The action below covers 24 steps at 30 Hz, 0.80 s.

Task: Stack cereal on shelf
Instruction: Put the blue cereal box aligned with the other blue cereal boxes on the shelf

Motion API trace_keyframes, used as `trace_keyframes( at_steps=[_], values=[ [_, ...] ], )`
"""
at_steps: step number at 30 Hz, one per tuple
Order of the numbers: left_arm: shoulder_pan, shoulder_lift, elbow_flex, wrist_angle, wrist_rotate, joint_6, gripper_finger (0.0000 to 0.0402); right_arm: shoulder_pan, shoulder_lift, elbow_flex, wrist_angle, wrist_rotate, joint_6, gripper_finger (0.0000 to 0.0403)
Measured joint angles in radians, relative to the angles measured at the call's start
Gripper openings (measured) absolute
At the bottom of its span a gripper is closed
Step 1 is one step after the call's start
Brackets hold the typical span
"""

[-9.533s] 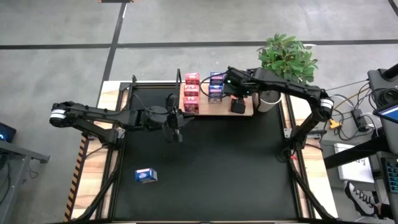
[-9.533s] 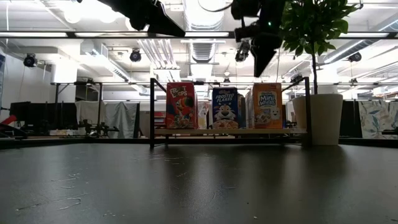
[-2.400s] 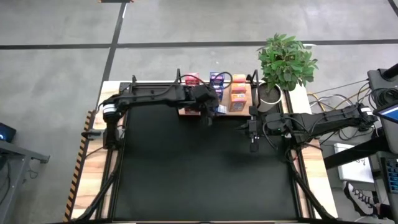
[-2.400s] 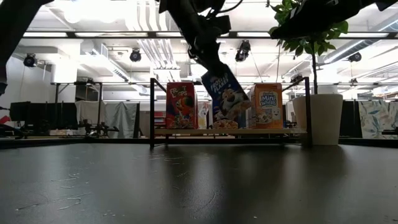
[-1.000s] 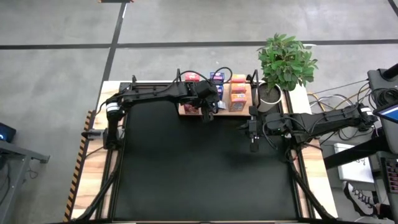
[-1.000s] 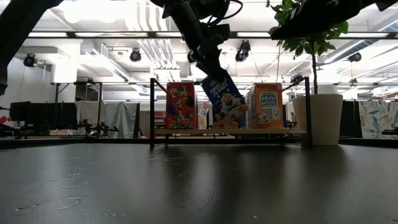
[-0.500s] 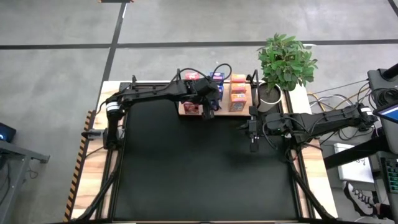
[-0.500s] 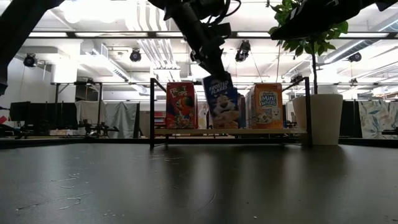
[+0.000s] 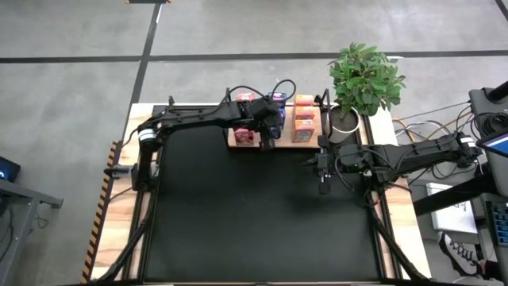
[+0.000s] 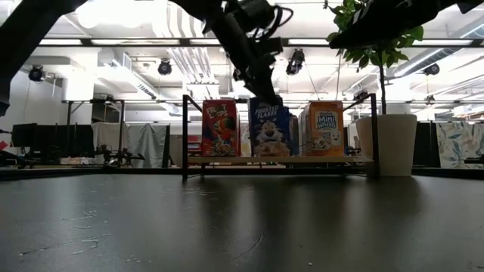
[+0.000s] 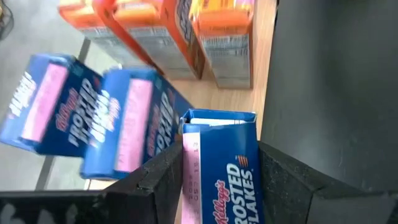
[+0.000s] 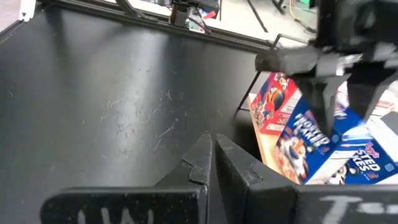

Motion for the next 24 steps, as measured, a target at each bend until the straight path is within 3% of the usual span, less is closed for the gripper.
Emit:
trace_keyframes(
  at_steps=[16, 24],
  values=[
    [0.000, 0.001, 0.002, 0.023, 0.048, 0.007, 0.0172, 0.000, 0.000, 0.000, -0.006, 0.000, -0.002, 0.0013],
    [0.001, 0.002, 0.002, 0.023, 0.048, 0.014, 0.0208, 0.000, 0.000, 0.000, -0.006, 0.000, 0.000, 0.0013]
  ],
)
